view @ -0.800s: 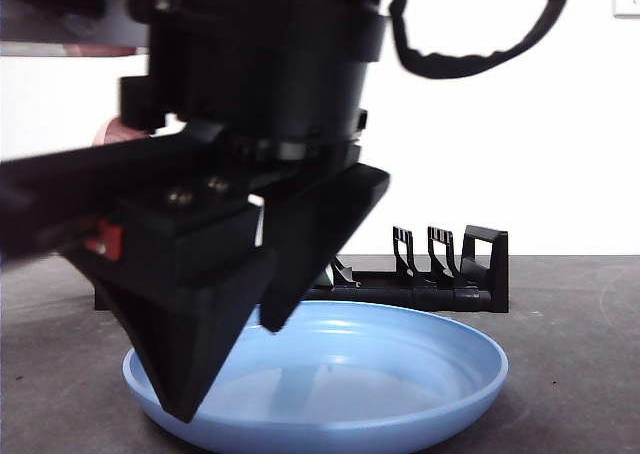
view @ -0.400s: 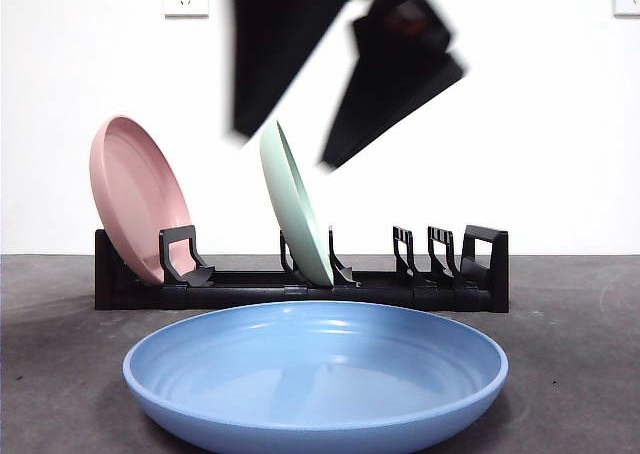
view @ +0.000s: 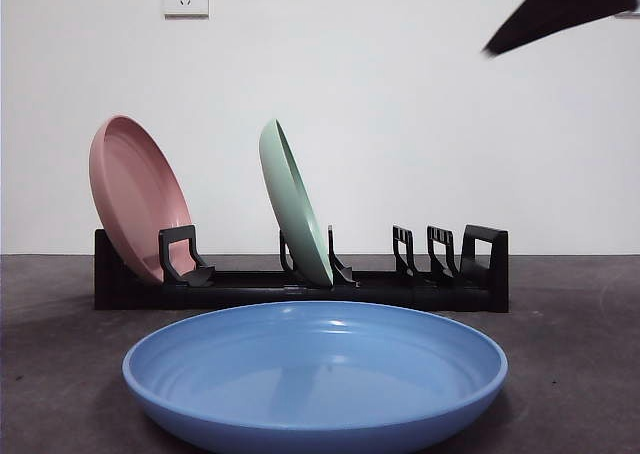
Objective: Place the plate
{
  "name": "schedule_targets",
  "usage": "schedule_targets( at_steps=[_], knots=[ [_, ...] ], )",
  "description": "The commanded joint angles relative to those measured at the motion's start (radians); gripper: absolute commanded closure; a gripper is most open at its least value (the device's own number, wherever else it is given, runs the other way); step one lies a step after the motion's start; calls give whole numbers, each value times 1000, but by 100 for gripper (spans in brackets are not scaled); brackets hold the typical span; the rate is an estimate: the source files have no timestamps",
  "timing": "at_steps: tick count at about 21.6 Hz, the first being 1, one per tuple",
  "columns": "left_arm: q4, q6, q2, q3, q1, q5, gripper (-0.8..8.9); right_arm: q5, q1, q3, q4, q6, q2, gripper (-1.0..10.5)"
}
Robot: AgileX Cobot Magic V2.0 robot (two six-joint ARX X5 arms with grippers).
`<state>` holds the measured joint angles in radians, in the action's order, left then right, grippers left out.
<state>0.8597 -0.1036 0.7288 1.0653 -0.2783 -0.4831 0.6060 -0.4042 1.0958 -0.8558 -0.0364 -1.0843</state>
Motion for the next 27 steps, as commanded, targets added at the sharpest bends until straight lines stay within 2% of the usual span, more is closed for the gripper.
schedule_targets(
  at_steps=[1, 6, 8, 10, 12, 16, 19, 21, 25, 27],
  knots=[
    [-15, -13, 43, 22, -4, 59, 284, 83, 108, 19, -35, 35, 31, 582],
    [-18, -57, 141, 22, -5, 156, 283, 97, 224, 18, -108, 71, 100, 582],
    [-21, -71, 208, 26, -7, 182, 283, 105, 239, 18, -111, 70, 134, 582],
    [-6, -70, 315, 63, -25, 254, 283, 106, 236, 18, -116, 64, 166, 582],
    [32, -64, 437, 143, -53, 370, 283, 118, 235, 18, -118, 53, 180, 582],
    [120, -30, 691, 376, -121, 671, 283, 135, 235, 18, -116, 51, 184, 582],
    [103, 16, 837, 496, -155, 896, 284, 135, 235, 18, -110, 51, 184, 582],
    [71, 32, 906, 535, -159, 994, 284, 135, 235, 18, -106, 52, 184, 582],
    [-26, 32, 972, 546, -149, 1021, 292, 135, 235, 18, -103, 52, 184, 582],
    [-48, 33, 992, 546, -140, 1046, 333, 135, 235, 18, -103, 52, 184, 582]
  ],
)
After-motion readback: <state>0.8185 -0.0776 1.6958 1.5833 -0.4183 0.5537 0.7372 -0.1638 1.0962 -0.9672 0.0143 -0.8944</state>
